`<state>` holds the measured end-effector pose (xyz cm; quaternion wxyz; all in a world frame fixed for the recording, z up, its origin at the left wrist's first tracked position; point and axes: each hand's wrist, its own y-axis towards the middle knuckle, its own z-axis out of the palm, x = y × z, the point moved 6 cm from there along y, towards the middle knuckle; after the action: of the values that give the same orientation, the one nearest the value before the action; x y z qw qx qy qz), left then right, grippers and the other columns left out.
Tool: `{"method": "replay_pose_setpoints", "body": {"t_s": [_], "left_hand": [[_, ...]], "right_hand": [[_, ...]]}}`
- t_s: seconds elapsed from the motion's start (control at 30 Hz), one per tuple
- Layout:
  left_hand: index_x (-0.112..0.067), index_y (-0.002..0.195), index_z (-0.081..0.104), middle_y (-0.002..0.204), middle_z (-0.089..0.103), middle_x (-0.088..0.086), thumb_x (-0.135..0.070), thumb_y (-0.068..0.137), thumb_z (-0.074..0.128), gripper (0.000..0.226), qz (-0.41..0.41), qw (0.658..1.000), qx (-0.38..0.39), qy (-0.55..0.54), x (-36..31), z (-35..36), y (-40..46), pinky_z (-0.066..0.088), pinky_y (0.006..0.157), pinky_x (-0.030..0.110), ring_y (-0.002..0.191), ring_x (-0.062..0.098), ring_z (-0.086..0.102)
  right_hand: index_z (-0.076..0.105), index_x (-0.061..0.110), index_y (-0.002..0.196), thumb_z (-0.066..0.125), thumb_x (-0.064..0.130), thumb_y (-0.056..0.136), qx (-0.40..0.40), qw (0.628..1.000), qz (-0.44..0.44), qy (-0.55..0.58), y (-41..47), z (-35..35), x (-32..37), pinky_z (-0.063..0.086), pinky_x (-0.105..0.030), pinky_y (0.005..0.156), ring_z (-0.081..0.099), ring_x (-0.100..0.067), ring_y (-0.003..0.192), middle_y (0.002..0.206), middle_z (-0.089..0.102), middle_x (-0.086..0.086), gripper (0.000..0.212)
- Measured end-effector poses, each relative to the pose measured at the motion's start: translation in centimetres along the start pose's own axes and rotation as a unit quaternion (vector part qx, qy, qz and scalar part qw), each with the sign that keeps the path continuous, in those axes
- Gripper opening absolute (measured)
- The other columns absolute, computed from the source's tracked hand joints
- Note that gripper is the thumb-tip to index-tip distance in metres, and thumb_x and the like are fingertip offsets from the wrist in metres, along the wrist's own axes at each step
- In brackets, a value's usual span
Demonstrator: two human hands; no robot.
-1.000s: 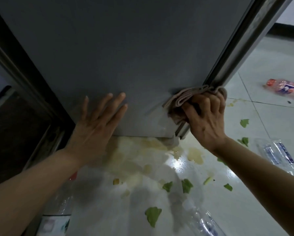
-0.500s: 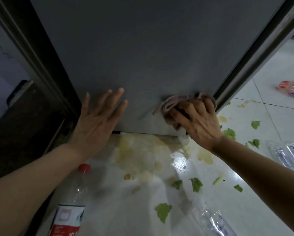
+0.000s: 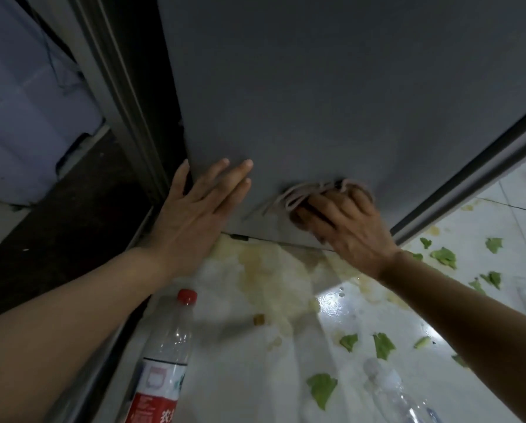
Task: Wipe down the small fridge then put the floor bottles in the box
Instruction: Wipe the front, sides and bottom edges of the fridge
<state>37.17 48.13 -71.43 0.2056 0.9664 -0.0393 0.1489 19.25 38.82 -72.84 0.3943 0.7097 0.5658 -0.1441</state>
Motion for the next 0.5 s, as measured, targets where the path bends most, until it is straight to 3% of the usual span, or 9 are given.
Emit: {"method": "replay_pose_setpoints", "body": {"t_s": [0.13, 0.23, 0.33, 0.43, 0.5], "left_hand": [[-0.007, 0.14, 0.036, 0.152, 0.014, 0.009, -0.005, 0.066, 0.071, 0.082, -0.061, 0.997, 0.043, -0.036, 2.3, 0.7, -1.5, 0.021, 0.102, 0.066, 0.136, 0.032, 0.02], [-0.007, 0.139, 0.039, 0.153, 0.014, 0.008, 0.0, 0.069, 0.067, 0.077, -0.058, 0.996, 0.052, -0.051, 2.8, 0.9, -1.7, 0.022, 0.101, 0.066, 0.136, 0.029, 0.019], [-0.007, 0.141, 0.036, 0.153, 0.008, 0.004, 0.0, 0.07, 0.067, 0.078, -0.053, 0.995, 0.064, -0.053, 3.2, 1.2, -1.9, 0.022, 0.103, 0.064, 0.139, 0.026, 0.015], [-0.007, 0.141, 0.034, 0.153, 0.009, 0.004, -0.004, 0.071, 0.07, 0.079, -0.045, 0.996, 0.067, -0.035, 3.7, 1.3, -2.2, 0.024, 0.103, 0.063, 0.139, 0.024, 0.016], [-0.007, 0.141, 0.033, 0.153, 0.01, 0.004, -0.006, 0.073, 0.067, 0.076, -0.044, 0.997, 0.064, -0.027, 4.1, 1.3, -2.5, 0.024, 0.103, 0.063, 0.139, 0.025, 0.019]], "right_hand": [[0.045, 0.02, 0.138, 0.046, 0.015, 0.096, -0.042, 0.997, 0.066, 0.017, 1.2, -0.1, -0.4, 0.03, -0.042, 0.097, 0.041, -0.028, 0.115, 0.132, 0.043, -0.008, 0.042], [0.054, 0.024, 0.134, 0.045, 0.002, 0.089, 0.025, 0.999, -0.042, 0.018, 1.2, 2.3, 3.5, 0.032, -0.04, 0.102, 0.048, -0.026, 0.118, 0.132, 0.055, -0.003, 0.05], [0.055, 0.027, 0.132, 0.061, 0.007, 0.079, 0.122, 0.984, -0.129, 0.009, 1.4, 4.1, 7.0, 0.041, -0.035, 0.104, 0.057, -0.02, 0.117, 0.128, 0.06, 0.005, 0.057], [0.052, 0.023, 0.134, 0.041, -0.005, 0.089, 0.067, 0.99, -0.125, 0.008, 2.3, 3.3, 6.5, 0.042, -0.037, 0.103, 0.057, -0.022, 0.117, 0.13, 0.058, 0.001, 0.054], [0.049, 0.02, 0.137, 0.054, 0.002, 0.088, 0.009, 0.996, -0.083, 0.001, 3.7, 2.1, 4.6, 0.037, -0.041, 0.102, 0.052, -0.026, 0.118, 0.133, 0.055, -0.003, 0.052]]}}
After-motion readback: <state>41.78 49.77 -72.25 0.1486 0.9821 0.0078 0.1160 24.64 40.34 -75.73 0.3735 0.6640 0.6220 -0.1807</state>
